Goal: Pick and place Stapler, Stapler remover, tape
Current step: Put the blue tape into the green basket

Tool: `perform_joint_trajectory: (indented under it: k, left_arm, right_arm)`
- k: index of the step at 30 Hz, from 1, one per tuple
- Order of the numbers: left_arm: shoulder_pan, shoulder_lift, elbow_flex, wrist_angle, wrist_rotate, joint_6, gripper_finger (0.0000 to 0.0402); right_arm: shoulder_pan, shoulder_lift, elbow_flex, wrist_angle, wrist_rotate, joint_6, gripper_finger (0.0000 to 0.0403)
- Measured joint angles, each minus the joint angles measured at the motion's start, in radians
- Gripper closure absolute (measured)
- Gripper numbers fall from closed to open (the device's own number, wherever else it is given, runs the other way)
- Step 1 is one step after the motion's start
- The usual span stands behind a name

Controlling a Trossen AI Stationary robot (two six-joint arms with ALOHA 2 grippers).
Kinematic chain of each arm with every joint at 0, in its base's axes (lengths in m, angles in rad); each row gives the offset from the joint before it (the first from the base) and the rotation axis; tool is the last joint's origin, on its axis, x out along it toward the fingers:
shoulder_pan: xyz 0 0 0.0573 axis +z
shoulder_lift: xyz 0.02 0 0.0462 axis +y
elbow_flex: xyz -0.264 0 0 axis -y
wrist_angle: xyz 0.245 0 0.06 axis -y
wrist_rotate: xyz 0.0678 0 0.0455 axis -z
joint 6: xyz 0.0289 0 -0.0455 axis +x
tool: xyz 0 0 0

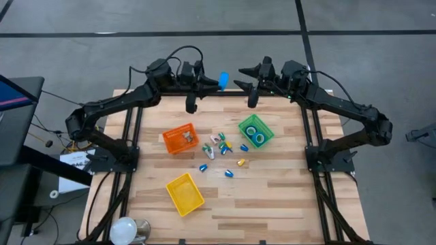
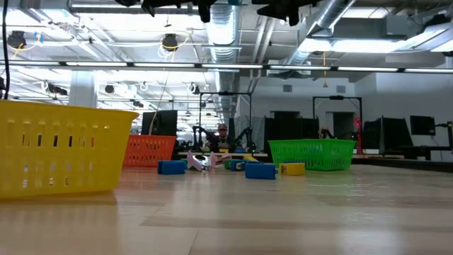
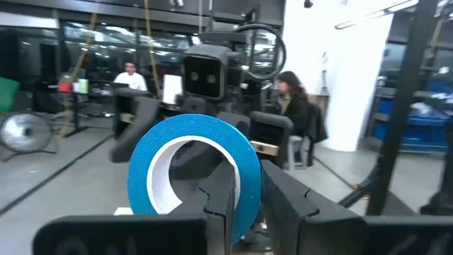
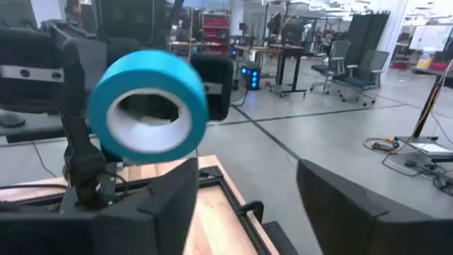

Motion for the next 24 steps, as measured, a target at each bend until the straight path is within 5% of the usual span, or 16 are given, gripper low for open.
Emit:
perform_joint_trajectory:
  k: [5, 24]
  left_arm:
    - [0.001, 0.000, 0.000, 0.012, 0.007, -0.012, 0.0353]
    - [-0.019, 0.000, 0.000, 0.009, 0.007, -0.012, 0.0353]
  right_arm:
    - [0.006, 0.000, 0.000, 0.048, -0.015, -0.005, 0.0134]
    - [0.032, 0.029, 0.000, 0.127, -0.037, 0.003, 0.0131]
